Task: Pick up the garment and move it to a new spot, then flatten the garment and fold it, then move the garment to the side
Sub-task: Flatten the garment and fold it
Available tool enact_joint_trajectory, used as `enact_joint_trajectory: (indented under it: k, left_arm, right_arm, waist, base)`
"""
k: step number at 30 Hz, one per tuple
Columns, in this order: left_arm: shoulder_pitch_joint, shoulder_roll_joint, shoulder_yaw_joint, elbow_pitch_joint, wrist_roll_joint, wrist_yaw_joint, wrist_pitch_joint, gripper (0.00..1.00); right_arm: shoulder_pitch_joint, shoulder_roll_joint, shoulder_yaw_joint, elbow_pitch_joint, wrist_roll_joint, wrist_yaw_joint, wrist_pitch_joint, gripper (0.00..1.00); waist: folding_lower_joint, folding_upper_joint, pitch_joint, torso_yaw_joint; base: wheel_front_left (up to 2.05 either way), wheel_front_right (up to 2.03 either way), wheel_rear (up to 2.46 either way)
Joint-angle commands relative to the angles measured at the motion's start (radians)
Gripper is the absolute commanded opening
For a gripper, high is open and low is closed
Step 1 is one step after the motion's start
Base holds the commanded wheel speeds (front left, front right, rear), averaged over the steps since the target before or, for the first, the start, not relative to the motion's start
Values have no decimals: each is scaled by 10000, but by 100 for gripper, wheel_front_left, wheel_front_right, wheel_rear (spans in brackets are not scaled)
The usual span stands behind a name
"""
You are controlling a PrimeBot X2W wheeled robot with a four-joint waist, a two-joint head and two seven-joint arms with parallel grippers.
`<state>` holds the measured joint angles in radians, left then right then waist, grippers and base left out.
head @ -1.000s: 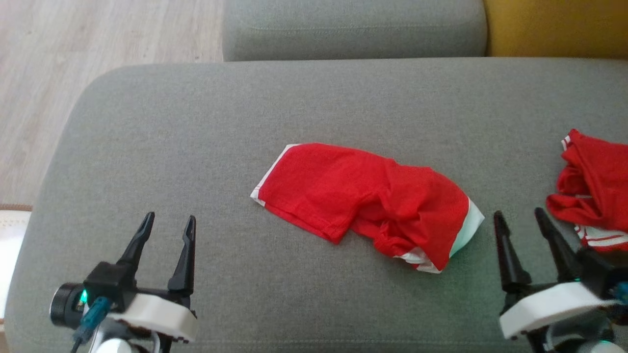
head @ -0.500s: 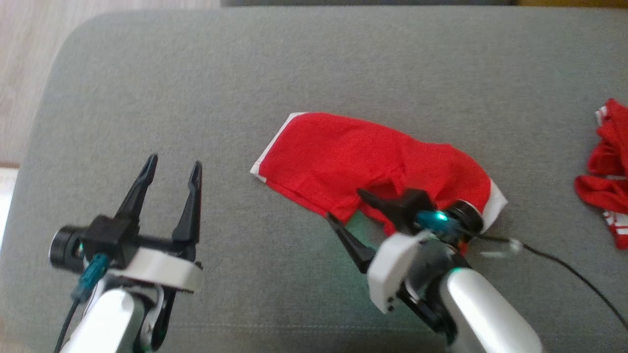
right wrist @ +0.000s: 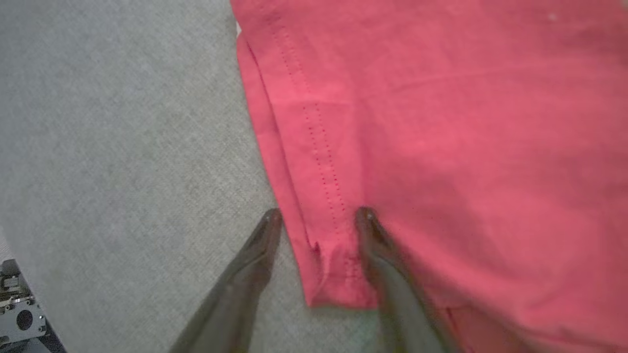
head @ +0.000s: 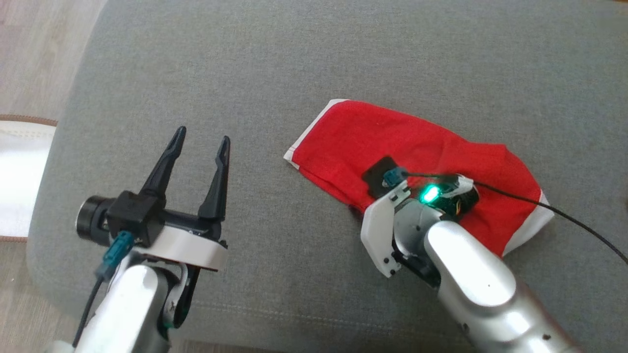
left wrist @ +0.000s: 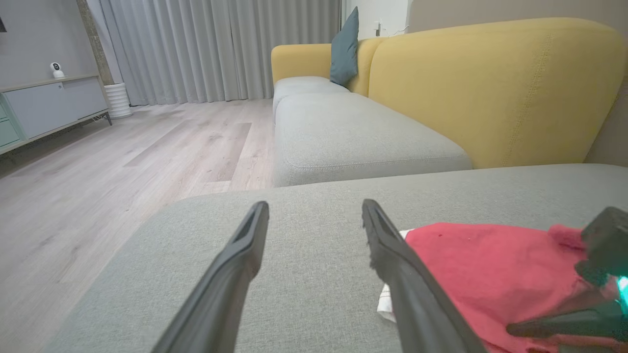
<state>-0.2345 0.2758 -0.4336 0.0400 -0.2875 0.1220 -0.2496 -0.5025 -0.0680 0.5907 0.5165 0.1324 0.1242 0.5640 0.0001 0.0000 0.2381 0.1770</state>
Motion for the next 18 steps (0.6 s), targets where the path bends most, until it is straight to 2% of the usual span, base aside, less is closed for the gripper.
enact_joint_trajectory:
  k: [1,5,11,14,18]
  left_arm:
    - [-426,148,502,-238,112,-33,-119,100]
    - [-291,46,646,-175,239,-104,-120,100]
    - [-60,3,881,-124,402,-170,-121,100]
    - [49,-14,956,-111,474,-178,-121,100]
    - [181,-7,1039,-123,530,-196,-121,100]
  right_arm:
    - [169,158,269,151,64,65,216,0]
    - [76,172,504,-265,613,65,-306,0]
    - [-150,175,864,-2276,1960,65,-1742,0]
    - [-146,176,581,-3187,2543,65,-2379,0]
    - [-20,176,-378,-3897,2924,65,-3022,0]
  waist:
    - [-1,0,-44,13]
    - [-1,0,-195,-37]
    - [-1,0,-479,-342]
    - [-1,0,-607,-521]
    - [-1,0,-678,-793]
  base:
    - [0,0,0]
    - [0,0,0]
    - [0,0,0]
    - [0,0,0]
    - [0,0,0]
